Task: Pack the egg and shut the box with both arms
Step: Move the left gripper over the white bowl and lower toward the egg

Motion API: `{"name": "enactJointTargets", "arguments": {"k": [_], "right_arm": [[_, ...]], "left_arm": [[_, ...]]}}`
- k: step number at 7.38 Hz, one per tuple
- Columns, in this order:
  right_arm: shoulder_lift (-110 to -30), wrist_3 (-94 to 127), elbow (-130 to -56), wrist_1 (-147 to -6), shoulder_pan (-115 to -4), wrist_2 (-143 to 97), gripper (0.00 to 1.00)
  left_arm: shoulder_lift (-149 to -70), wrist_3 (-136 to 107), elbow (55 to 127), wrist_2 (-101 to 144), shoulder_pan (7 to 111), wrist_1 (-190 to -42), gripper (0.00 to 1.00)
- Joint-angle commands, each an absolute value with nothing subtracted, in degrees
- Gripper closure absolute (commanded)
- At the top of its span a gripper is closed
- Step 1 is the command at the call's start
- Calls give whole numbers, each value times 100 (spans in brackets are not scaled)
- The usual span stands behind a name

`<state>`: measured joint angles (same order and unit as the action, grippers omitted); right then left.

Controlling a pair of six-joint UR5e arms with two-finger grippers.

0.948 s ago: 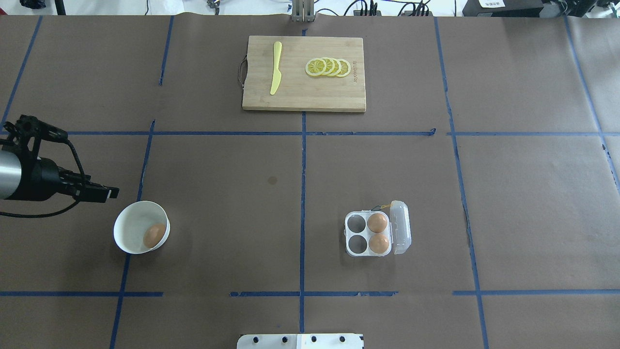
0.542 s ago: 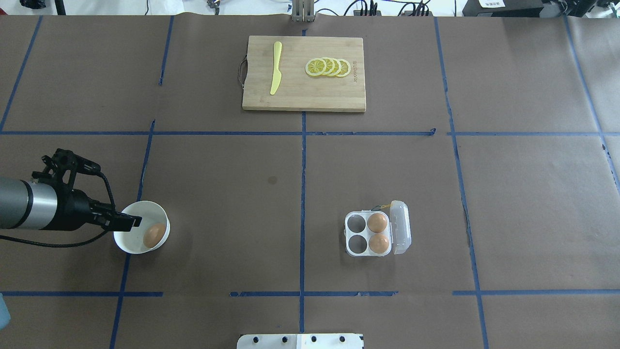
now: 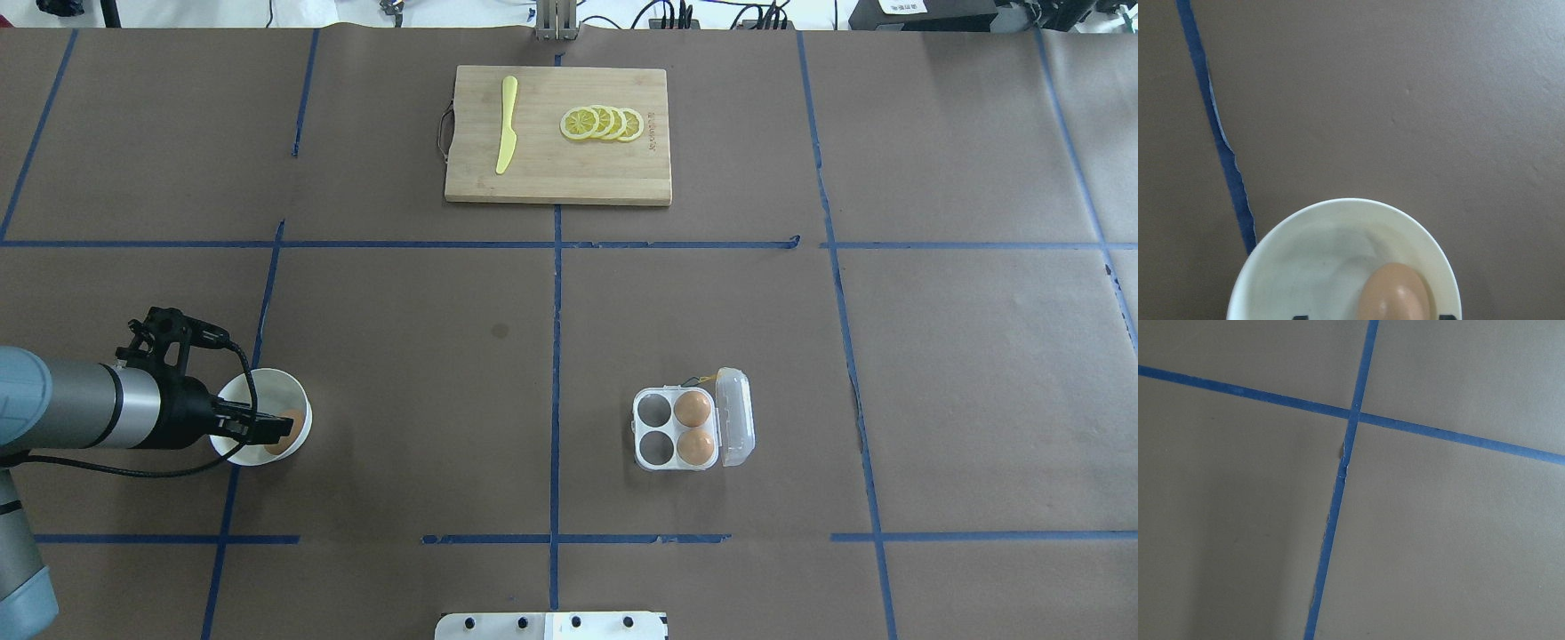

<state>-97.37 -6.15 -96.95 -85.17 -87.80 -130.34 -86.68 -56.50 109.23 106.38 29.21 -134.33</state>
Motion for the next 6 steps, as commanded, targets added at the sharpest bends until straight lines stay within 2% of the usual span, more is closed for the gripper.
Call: {"name": "enactJointTargets", "arguments": {"k": [1, 6], "right_arm": [[-9738, -615, -9703, -8517, -8780, -13034, 0], [-9738, -615, -9703, -8517, -8780, -13034, 0]], "left_arm": [[-8885, -5678, 10680, 10617, 2909, -13430, 28], [-8868, -5678, 10608, 10495, 2681, -13430, 28]]}}
